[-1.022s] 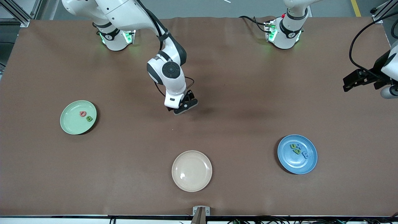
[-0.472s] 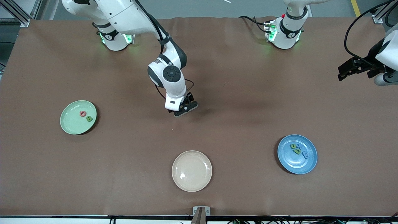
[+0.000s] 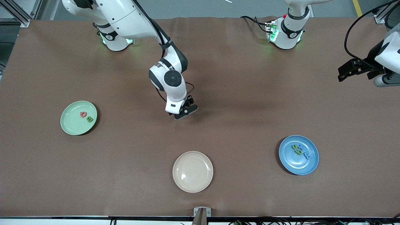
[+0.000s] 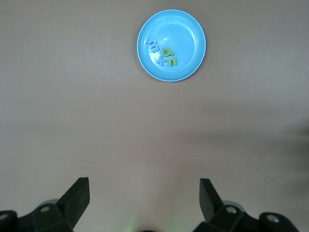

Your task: Sort upper and lower case letters into plates

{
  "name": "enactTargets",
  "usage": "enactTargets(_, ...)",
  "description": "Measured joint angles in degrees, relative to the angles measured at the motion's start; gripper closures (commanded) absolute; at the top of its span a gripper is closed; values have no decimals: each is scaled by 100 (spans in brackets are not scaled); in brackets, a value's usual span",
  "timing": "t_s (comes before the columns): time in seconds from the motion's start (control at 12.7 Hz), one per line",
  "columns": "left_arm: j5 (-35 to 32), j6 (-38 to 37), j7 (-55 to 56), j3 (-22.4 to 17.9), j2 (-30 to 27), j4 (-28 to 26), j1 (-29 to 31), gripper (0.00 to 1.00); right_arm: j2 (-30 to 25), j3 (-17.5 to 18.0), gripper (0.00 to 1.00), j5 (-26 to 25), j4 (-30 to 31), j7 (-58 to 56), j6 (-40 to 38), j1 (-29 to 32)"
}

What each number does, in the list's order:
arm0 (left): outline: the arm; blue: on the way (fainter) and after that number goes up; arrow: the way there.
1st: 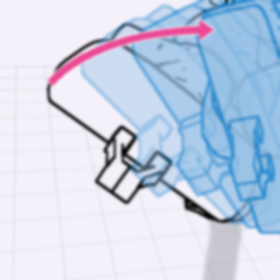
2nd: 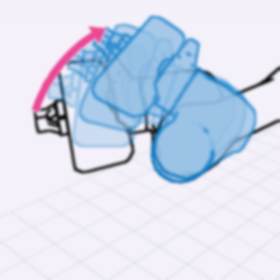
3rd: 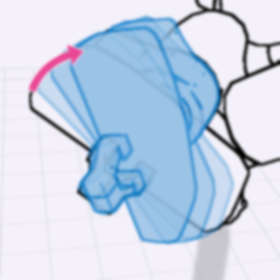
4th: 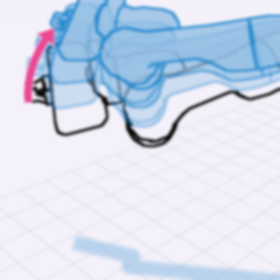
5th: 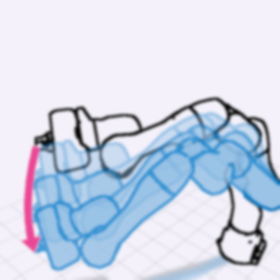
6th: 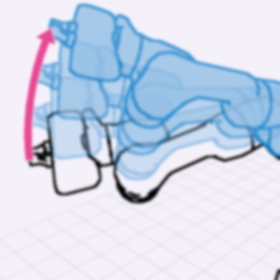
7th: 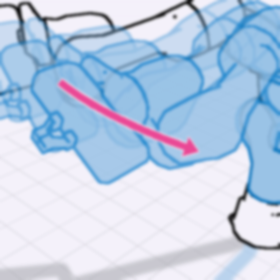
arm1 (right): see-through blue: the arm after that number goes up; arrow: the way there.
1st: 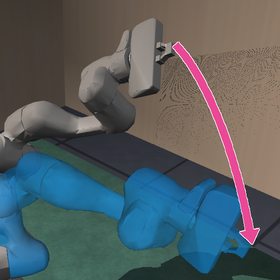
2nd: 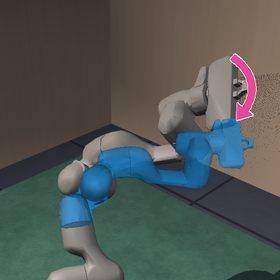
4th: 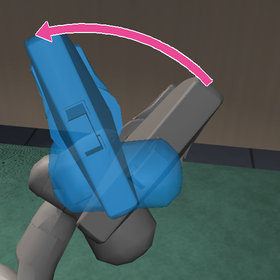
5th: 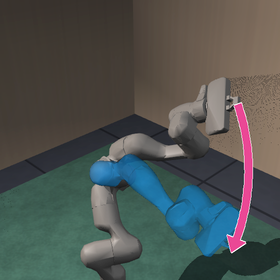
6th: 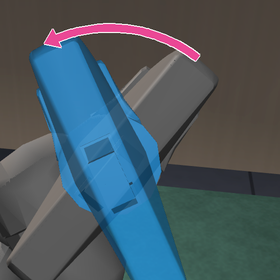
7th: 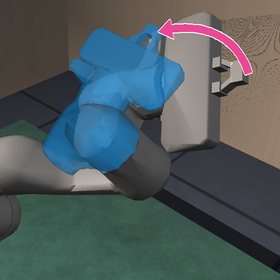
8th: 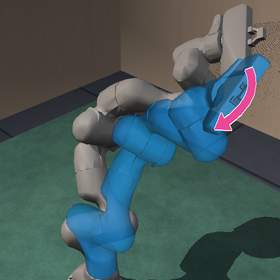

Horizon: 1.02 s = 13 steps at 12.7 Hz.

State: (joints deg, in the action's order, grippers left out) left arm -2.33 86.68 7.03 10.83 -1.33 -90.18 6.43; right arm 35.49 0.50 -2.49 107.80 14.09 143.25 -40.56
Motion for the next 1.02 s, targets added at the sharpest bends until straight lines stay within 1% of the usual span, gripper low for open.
enactTargets(0.24, 0, -11, 0, -6, 0, -10, 10, 0, 51, 0, 24, 0, -51, -4, 0, 35)
enactTargets(0.39, 0, 5, 0, -4, -1, -9, 5, 0, 82, 6, 32, 0, -94, -5, 2, 35)
enactTargets(0.63, 0, 35, 0, 72, 0, -10, -27, 0, 82, 20, 47, 0, -113, -5, 0, 34)
enactTargets(0.79, 0, 39, 0, 114, 0, -10, -38, 0, 81, 31, 60, 0, -148, -5, -12, 33)
enactTargets(1.02, 0, 217, 1, 115, 2, -13, -39, 0, 79, 36, 75, 1, -176, -5, -16, 33)
